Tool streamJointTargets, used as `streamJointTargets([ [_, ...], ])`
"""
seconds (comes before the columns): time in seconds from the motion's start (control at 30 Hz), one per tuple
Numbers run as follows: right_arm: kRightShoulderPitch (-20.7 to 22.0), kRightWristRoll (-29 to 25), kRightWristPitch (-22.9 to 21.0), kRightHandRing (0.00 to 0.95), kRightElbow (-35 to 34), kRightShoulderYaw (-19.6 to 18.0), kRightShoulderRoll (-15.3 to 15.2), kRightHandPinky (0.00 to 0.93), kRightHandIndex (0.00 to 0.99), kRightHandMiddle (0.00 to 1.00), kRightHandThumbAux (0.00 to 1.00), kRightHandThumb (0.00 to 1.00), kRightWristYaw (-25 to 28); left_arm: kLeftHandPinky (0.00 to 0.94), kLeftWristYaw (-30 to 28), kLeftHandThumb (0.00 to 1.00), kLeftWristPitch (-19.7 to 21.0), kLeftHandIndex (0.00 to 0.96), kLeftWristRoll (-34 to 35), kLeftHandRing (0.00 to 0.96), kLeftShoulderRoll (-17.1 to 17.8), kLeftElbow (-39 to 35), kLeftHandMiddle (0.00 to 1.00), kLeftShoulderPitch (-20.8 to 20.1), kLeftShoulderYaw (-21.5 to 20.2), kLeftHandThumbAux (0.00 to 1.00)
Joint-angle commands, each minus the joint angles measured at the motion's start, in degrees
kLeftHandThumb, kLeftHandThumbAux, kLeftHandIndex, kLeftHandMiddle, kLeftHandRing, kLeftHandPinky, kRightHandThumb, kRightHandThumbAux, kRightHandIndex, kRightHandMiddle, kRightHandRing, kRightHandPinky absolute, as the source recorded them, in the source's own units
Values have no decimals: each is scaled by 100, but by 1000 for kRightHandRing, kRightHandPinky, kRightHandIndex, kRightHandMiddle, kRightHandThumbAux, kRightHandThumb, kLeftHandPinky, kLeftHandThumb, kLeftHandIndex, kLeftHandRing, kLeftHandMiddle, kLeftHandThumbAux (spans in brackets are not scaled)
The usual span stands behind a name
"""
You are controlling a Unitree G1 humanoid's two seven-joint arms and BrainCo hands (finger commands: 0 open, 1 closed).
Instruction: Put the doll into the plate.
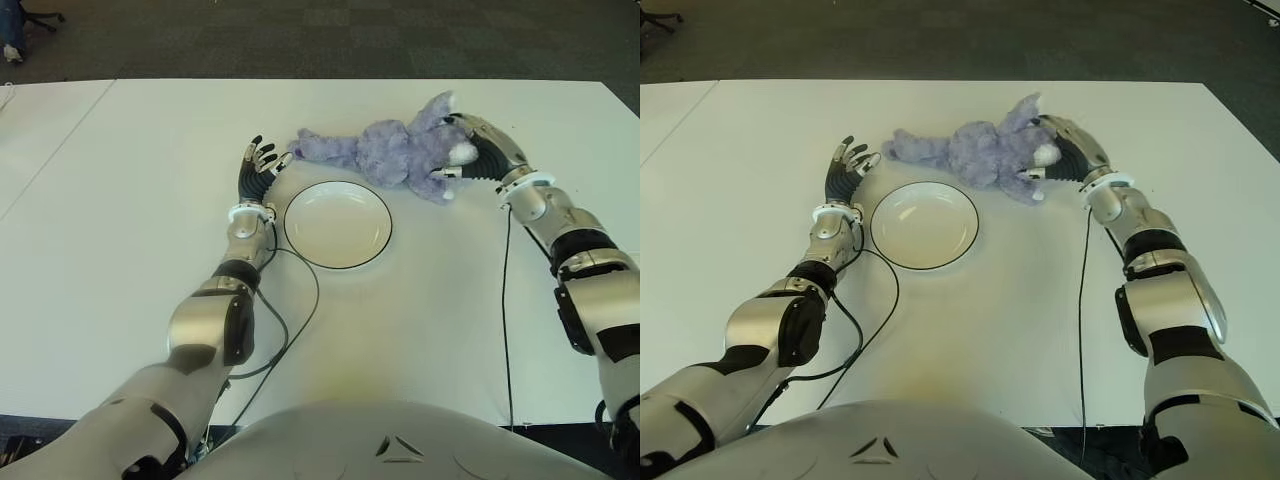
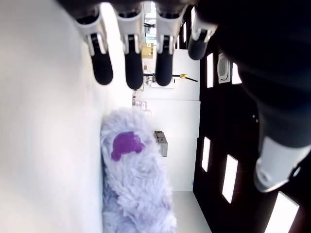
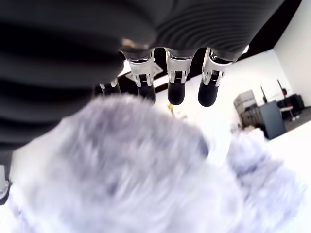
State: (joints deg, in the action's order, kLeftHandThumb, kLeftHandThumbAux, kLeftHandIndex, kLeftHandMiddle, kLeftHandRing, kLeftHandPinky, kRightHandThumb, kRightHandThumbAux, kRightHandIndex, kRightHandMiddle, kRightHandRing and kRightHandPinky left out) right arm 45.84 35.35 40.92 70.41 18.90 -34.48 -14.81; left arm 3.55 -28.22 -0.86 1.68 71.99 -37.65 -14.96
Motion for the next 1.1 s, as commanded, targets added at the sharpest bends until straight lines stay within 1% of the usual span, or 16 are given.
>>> streamJointTargets([
  [0.03, -418, -16, 10, 0, 52, 156, 517, 24, 52, 0, 510, 102, -20, 210, -53, 0, 603, 94, 22, 203, -163, 524, 192, 724, -10, 632],
  [0.2, -542, -15, -51, 0, 69, 279, 922, 59, 48, 0, 522, 116, -55, 212, -29, 0, 669, 93, 16, 209, -156, 529, 201, 717, -3, 622],
  [0.23, -541, -17, -61, 0, 77, 303, 989, 96, 48, 0, 530, 130, -59, 215, -30, 0, 668, 93, 18, 214, -154, 529, 206, 719, -5, 618],
  [0.3, -524, -20, -70, 0, 98, 347, 1154, 137, 51, 0, 551, 156, -76, 218, -31, 0, 654, 98, 21, 219, -157, 528, 214, 724, -8, 618],
  [0.4, -496, -24, -90, 0, 135, 396, 1401, 165, 59, 0, 582, 193, -112, 244, -44, 0, 616, 107, 37, 233, -166, 526, 228, 733, -25, 622],
  [0.43, -493, -27, -89, 26, 143, 410, 1460, 219, 66, 0, 597, 213, -119, 241, -49, 0, 612, 111, 41, 236, -166, 525, 232, 734, -29, 620],
  [0.47, -513, -34, -62, 32, 127, 422, 1510, 233, 68, 0, 601, 219, -127, 240, -59, 0, 608, 113, 47, 237, -167, 525, 233, 734, -34, 620],
  [0.57, -579, -61, 17, 62, 74, 463, 1613, 245, 72, 0, 615, 261, -137, 227, -71, 0, 583, 113, 46, 235, -183, 522, 231, 733, -33, 615],
  [0.63, -619, -63, 43, 68, 42, 499, 1668, 248, 73, 0, 618, 269, -145, 225, -67, 0, 572, 113, 34, 234, -190, 519, 231, 729, -19, 614],
  [0.7, -696, -34, 77, 92, -9, 558, 1721, 288, 75, 0, 633, 325, -177, 222, -41, 0, 587, 110, 7, 233, -202, 517, 229, 714, 11, 601],
  [0.87, -874, 37, 105, 96, -14, 700, 1796, 258, 78, 0, 656, 360, -263, 225, 8, 0, 670, 108, 9, 232, -232, 522, 225, 694, 22, 594],
  [0.9, -916, 40, 108, 75, 16, 720, 1807, 182, 82, 0, 671, 387, -271, 237, 15, 0, 693, 109, 21, 237, -235, 524, 230, 691, 10, 594],
  [0.97, -971, 27, 121, 65, 61, 738, 1810, 157, 82, 0, 680, 400, -281, 236, 23, 0, 706, 110, 38, 239, -237, 525, 232, 690, -6, 594],
  [1.03, -991, -22, 133, 62, 104, 724, 1800, 155, 82, 0, 688, 405, -257, 232, 16, 0, 668, 113, 56, 240, -243, 521, 234, 699, -23, 595],
  [1.07, -994, -50, 134, 80, 126, 712, 1797, 196, 87, 8, 698, 396, -238, 226, 10, 0, 646, 116, 66, 239, -245, 519, 235, 703, -32, 599],
  [1.1, -990, -86, 135, 84, 147, 696, 1790, 207, 88, 11, 701, 394, -207, 225, 5, 0, 626, 117, 74, 239, -249, 516, 235, 708, -37, 600],
])
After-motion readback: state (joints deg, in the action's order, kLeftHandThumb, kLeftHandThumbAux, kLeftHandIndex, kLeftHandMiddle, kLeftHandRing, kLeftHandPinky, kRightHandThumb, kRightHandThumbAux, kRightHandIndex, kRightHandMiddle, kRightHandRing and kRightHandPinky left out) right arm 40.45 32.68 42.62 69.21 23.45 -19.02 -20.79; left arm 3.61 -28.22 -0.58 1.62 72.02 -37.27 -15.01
